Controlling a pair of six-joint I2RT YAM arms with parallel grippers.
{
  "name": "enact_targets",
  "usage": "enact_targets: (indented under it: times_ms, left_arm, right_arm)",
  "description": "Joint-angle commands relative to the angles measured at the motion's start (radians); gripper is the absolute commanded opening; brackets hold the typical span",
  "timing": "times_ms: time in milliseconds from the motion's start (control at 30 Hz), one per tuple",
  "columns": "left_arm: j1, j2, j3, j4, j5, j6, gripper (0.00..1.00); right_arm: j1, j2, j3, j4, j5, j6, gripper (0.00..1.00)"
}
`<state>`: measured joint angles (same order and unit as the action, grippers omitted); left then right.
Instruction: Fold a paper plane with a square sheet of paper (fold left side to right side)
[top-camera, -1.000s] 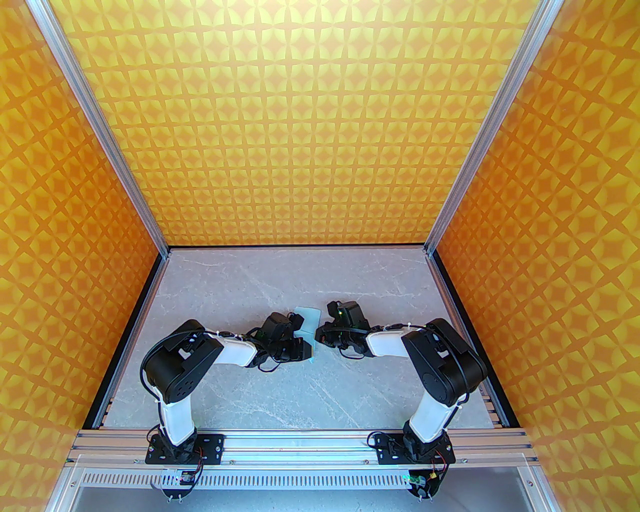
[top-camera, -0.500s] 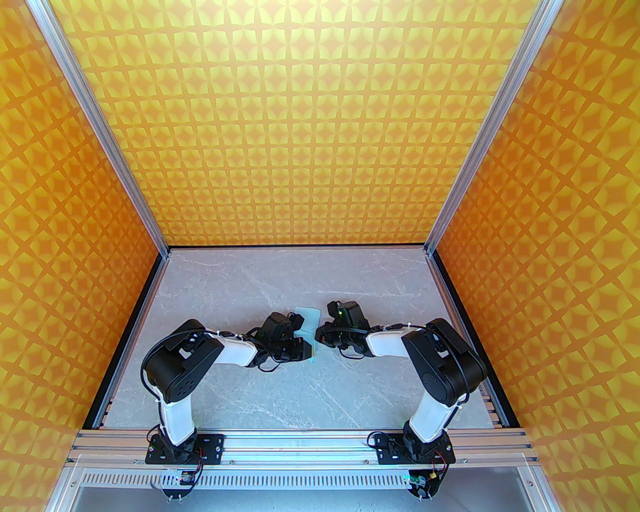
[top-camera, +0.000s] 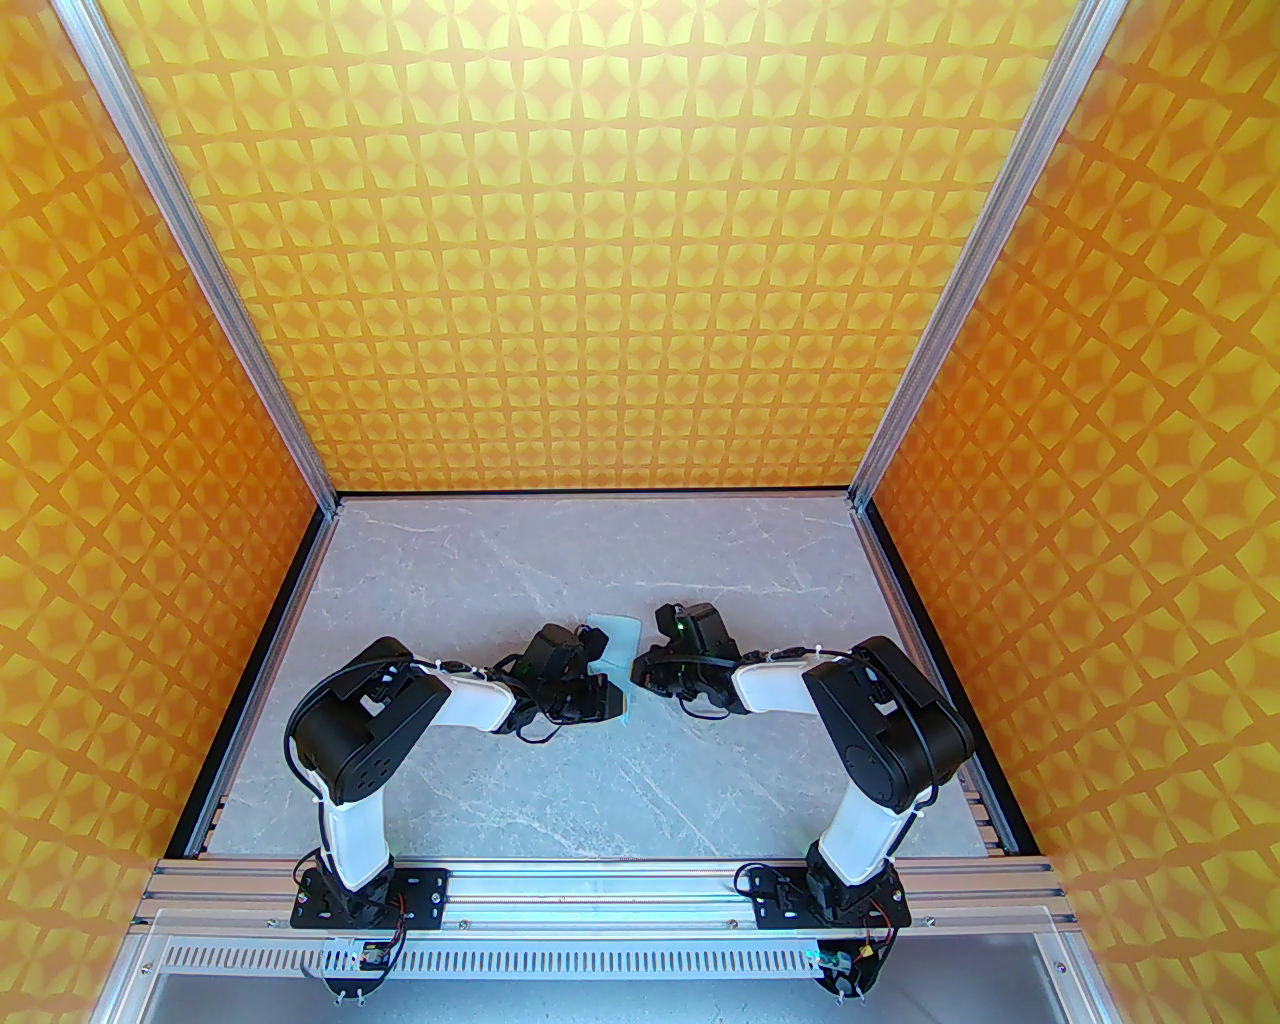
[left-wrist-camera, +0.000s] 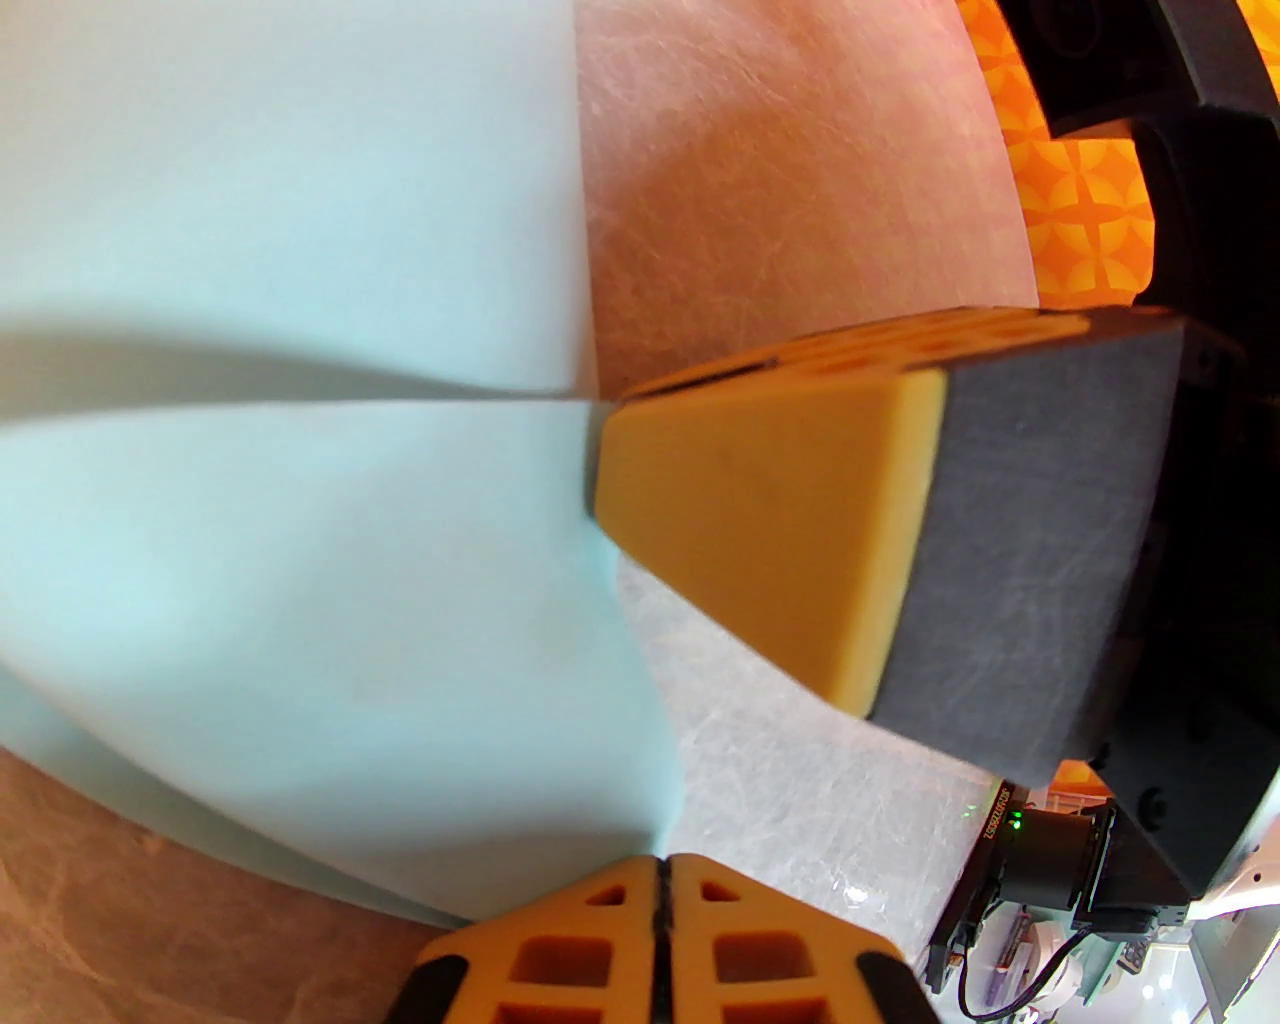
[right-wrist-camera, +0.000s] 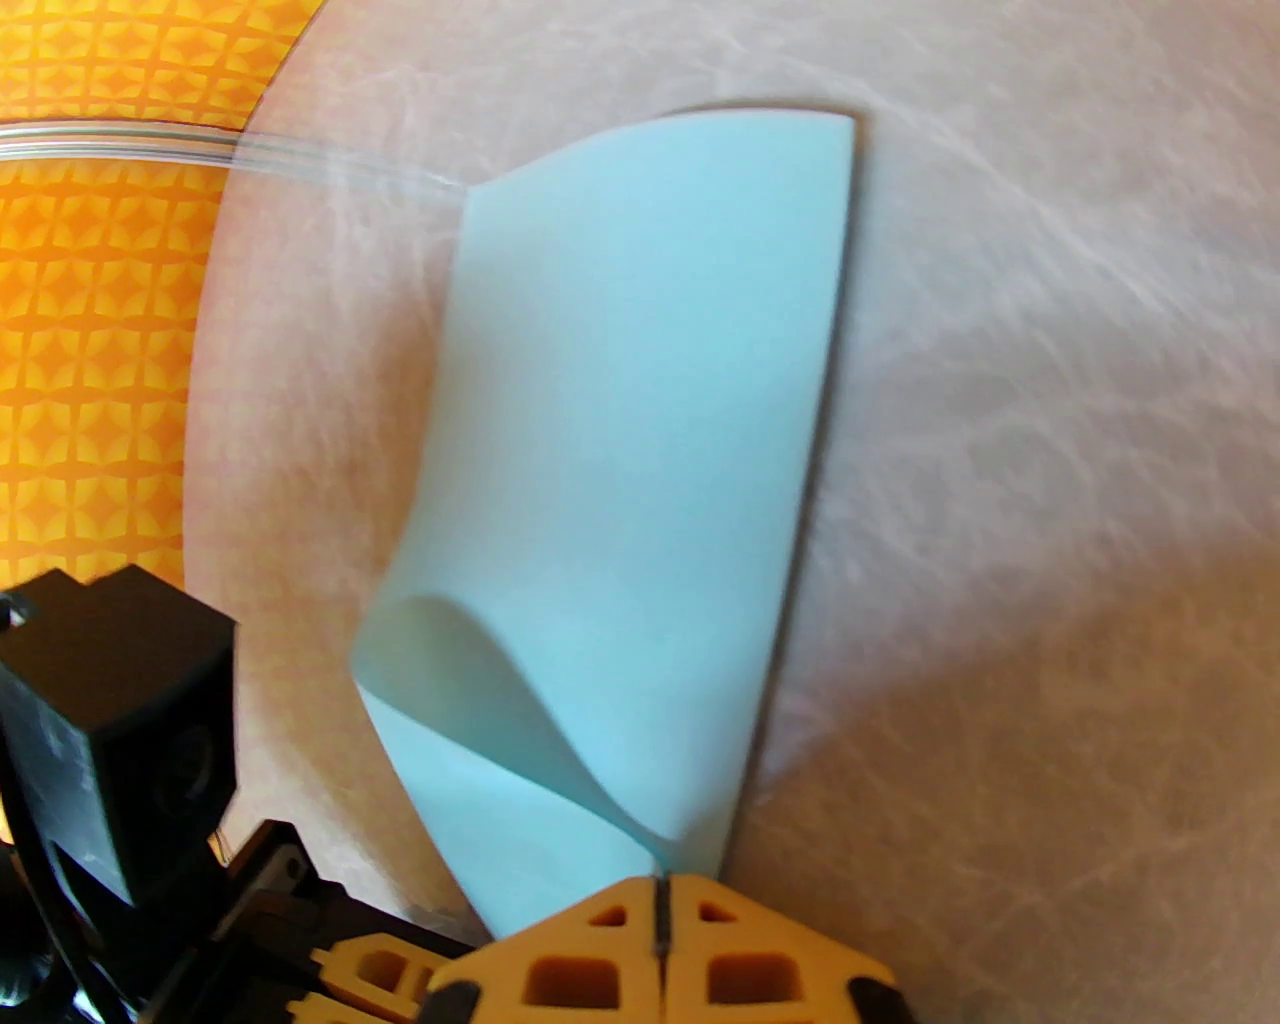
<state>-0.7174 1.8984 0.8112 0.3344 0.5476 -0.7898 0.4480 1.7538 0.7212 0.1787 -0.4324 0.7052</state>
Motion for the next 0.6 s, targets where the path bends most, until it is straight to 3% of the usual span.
enact_targets:
  times_ms: [0, 167, 567]
  left_arm:
    - [-0.01, 0.045, 0.011, -0.028, 0.005, -0.009, 0.08]
    - [-0.011, 0.047, 0.017, -0.036, 0.006, -0.01, 0.08]
    - [-0.015, 0.048, 0.019, -0.032, 0.005, -0.017, 0.08]
  right_arm:
    - [-0.006, -0.069, 0.012, -0.067, 0.064, -0.039, 0.14]
    - [-0.006, -0.135, 0.001, -0.089, 0.069, -0.053, 0.28]
    - [-0.006, -0.066, 0.009, -0.054, -0.002, -0.04, 0.23]
